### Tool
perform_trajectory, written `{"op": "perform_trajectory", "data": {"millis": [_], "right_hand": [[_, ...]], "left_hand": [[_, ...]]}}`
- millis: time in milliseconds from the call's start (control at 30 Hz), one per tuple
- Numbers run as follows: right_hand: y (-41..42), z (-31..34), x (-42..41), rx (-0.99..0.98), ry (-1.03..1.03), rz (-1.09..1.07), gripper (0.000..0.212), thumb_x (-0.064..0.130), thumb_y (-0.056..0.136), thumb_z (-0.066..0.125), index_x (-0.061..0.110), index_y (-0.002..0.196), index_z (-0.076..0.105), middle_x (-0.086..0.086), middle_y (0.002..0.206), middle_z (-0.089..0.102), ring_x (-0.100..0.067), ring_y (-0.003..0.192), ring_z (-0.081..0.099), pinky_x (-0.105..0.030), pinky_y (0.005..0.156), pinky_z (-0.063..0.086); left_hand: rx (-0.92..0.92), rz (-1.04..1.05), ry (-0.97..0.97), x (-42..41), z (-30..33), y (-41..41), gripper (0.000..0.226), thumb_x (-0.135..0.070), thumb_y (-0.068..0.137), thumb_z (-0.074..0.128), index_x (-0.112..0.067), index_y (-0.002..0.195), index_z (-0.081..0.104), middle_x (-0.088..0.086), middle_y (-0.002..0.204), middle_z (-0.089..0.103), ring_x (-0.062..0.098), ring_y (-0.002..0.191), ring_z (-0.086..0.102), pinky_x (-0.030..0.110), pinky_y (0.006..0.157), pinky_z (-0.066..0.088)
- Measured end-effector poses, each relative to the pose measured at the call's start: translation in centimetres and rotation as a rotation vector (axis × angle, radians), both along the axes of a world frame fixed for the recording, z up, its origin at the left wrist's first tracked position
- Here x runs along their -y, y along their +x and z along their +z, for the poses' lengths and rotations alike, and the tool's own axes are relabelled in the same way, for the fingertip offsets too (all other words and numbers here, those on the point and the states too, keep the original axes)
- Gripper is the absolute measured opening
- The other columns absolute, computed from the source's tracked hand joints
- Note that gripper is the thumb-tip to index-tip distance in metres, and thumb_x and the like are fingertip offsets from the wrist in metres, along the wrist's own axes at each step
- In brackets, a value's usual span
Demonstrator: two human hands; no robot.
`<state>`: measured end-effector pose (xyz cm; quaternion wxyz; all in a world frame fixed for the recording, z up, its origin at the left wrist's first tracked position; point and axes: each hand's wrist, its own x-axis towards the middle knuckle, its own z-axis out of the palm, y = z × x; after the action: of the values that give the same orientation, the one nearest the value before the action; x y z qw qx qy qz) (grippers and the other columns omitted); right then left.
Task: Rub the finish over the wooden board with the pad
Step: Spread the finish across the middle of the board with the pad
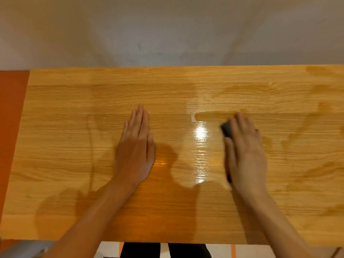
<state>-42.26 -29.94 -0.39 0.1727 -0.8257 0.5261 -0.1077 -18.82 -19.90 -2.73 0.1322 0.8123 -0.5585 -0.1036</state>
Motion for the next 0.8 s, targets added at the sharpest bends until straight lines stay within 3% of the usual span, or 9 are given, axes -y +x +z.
{"op": "perform_trajectory", "data": {"millis": [67, 133, 233, 300, 367, 500, 600, 733, 800], "right_hand": [[-0.6, 0.2, 0.2, 0.011, 0.007, -0.169, 0.046, 0.022, 0.104, 0.035, 0.008, 0.148, 0.033, -0.006, 0.158, 0.025, -0.020, 0.149, 0.015, -0.043, 0.122, 0.011], [2.6, 0.0, -0.9, 0.013, -0.019, -0.173, 0.045, 0.017, 0.103, 0.040, 0.007, 0.147, 0.035, -0.009, 0.157, 0.027, -0.025, 0.148, 0.017, -0.045, 0.122, 0.012], [9.2, -0.7, -2.8, 0.008, 0.011, 0.105, 0.047, 0.014, 0.101, 0.047, 0.011, 0.147, 0.034, -0.008, 0.157, 0.025, -0.027, 0.147, 0.012, -0.044, 0.122, 0.011], [10.6, -0.7, -2.6, -0.041, 0.058, 0.297, 0.050, 0.015, 0.103, 0.041, 0.015, 0.150, 0.024, -0.005, 0.160, 0.014, -0.024, 0.149, 0.004, -0.040, 0.122, -0.001], [8.2, -0.4, -1.0, -0.013, 0.055, 0.343, 0.048, 0.015, 0.102, 0.041, 0.015, 0.149, 0.030, -0.006, 0.159, 0.021, -0.026, 0.149, 0.014, -0.039, 0.121, 0.001], [-0.1, 0.3, 2.7, -0.009, 0.006, -0.012, 0.044, 0.017, 0.103, 0.040, 0.010, 0.146, 0.037, -0.007, 0.157, 0.028, -0.025, 0.147, 0.019, -0.041, 0.122, 0.009], [1.7, 0.5, 2.2, -0.019, 0.008, -0.159, 0.045, 0.017, 0.104, 0.036, 0.009, 0.148, 0.034, -0.009, 0.158, 0.024, -0.026, 0.148, 0.016, -0.045, 0.122, 0.010], [11.0, -0.5, -0.9, -0.092, 0.006, 0.133, 0.054, 0.015, 0.099, 0.049, 0.015, 0.150, 0.029, -0.006, 0.160, 0.019, -0.025, 0.149, 0.012, -0.040, 0.123, 0.004], [12.0, -0.6, -0.5, -0.121, 0.026, 0.280, 0.052, 0.019, 0.102, 0.044, 0.015, 0.151, 0.024, -0.003, 0.161, 0.015, -0.022, 0.150, 0.008, -0.039, 0.123, 0.001]], "left_hand": [[-0.017, 0.008, 0.004, 0.0, 0.0, -0.1, 0.056, -0.025, 0.106, 0.023, -0.005, 0.158, 0.017, 0.008, 0.168, 0.009, 0.020, 0.156, 0.003, 0.031, 0.126, 0.000], [-0.016, 0.007, 0.010, 0.0, 0.0, -0.2, 0.057, -0.026, 0.106, 0.021, -0.004, 0.158, 0.016, 0.009, 0.168, 0.009, 0.020, 0.156, 0.003, 0.034, 0.126, 0.003], [0.016, 0.005, 0.006, 0.1, 0.0, -0.1, 0.057, -0.026, 0.106, 0.021, -0.003, 0.157, 0.018, 0.010, 0.167, 0.010, 0.021, 0.156, 0.005, 0.037, 0.126, 0.008], [0.022, 0.001, 0.013, 0.0, 0.1, 0.0, 0.057, -0.026, 0.106, 0.022, -0.004, 0.158, 0.017, 0.009, 0.167, 0.010, 0.020, 0.156, 0.005, 0.034, 0.126, 0.006], [0.008, -0.004, 0.010, -0.1, 0.1, -0.1, 0.056, -0.027, 0.106, 0.022, -0.005, 0.158, 0.017, 0.008, 0.168, 0.009, 0.019, 0.156, 0.004, 0.032, 0.126, 0.004], [0.015, -0.003, 0.020, -0.2, 0.1, -0.3, 0.057, -0.027, 0.106, 0.021, -0.004, 0.157, 0.017, 0.009, 0.168, 0.010, 0.021, 0.156, 0.005, 0.035, 0.127, 0.007], [-0.003, 0.008, 0.031, -0.1, 0.2, -0.1, 0.057, -0.028, 0.106, 0.020, -0.004, 0.158, 0.016, 0.009, 0.168, 0.008, 0.021, 0.156, 0.004, 0.037, 0.127, 0.007], [-0.007, 0.002, 0.041, 0.0, 0.2, -0.1, 0.057, -0.028, 0.105, 0.020, -0.006, 0.158, 0.013, 0.007, 0.168, 0.005, 0.019, 0.156, 0.002, 0.037, 0.126, 0.007], [-0.016, -0.005, 0.032, 0.0, 0.2, -0.1, 0.057, -0.028, 0.106, 0.020, -0.006, 0.158, 0.013, 0.007, 0.168, 0.005, 0.019, 0.156, 0.002, 0.036, 0.126, 0.006]]}}
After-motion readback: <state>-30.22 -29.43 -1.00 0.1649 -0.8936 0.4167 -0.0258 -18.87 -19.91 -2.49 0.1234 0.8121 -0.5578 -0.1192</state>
